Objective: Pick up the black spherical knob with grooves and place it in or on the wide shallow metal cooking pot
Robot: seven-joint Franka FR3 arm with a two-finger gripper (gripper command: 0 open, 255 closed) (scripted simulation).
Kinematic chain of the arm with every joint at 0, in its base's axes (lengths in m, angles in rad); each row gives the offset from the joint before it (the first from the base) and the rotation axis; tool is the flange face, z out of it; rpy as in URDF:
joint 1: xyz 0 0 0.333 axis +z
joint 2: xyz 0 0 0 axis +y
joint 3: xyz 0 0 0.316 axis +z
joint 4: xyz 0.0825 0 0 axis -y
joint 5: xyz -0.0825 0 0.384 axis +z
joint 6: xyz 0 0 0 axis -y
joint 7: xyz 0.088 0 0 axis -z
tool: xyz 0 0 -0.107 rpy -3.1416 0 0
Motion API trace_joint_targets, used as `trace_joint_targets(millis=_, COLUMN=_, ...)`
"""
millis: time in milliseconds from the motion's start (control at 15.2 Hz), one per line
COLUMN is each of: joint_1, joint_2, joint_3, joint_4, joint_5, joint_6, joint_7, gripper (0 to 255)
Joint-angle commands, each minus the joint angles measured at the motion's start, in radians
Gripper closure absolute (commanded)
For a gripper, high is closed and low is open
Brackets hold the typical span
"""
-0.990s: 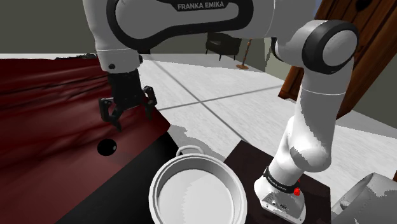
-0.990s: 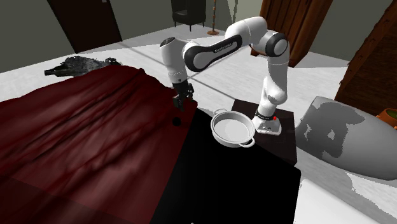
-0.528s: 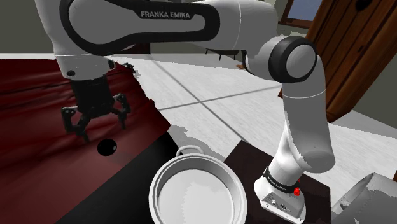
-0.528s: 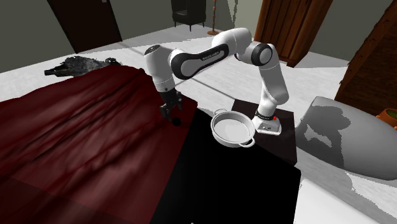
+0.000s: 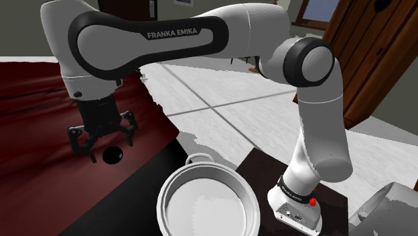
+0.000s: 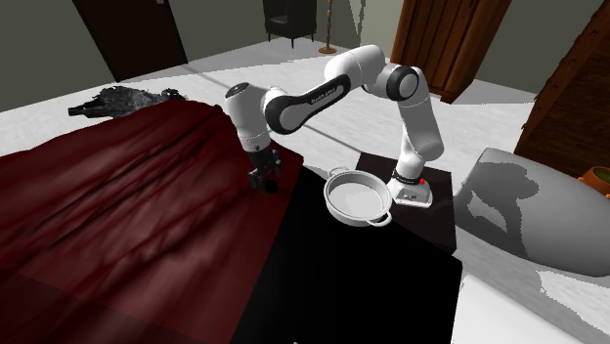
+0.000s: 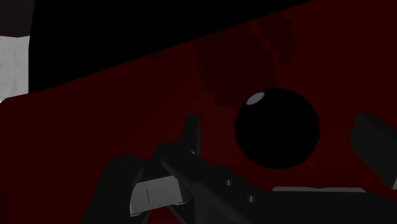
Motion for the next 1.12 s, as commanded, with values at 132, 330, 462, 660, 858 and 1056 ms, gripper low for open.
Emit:
trace_joint_targets(millis=132, joint_1=-0.001, joint_2=-0.002, joint_3=0.0, joint_4=-0.008, joint_5=0.001, joint_6=0.006, joint_7=0.0, gripper=0)
trace_joint_targets(millis=330, joint_1=-0.001, joint_2=-0.002, joint_3=0.0, joint_4=-0.008, joint_5=0.001, joint_6=0.006, joint_7=0.0, gripper=0)
trace_joint_targets(millis=462, joint_1=-0.001, joint_2=-0.002, joint_3=0.0, joint_4=-0.008, joint_5=0.001, joint_6=0.006, joint_7=0.0, gripper=255)
trace_joint_targets(millis=660, joint_1=-0.001, joint_2=-0.002, joint_3=0.0, joint_4=-0.008, joint_5=0.001, joint_6=0.006, joint_7=0.0, gripper=255)
trace_joint_targets(millis=858, joint_1=-0.001, joint_2=-0.002, joint_3=0.0, joint_4=-0.008, joint_5=0.001, joint_6=0.006, joint_7=0.0, gripper=255)
trace_joint_targets(millis=1056, joint_1=0.0, joint_2=-0.003, joint_3=0.001, joint_4=0.005, joint_5=0.001, joint_6=-0.007, joint_7=0.0, gripper=255)
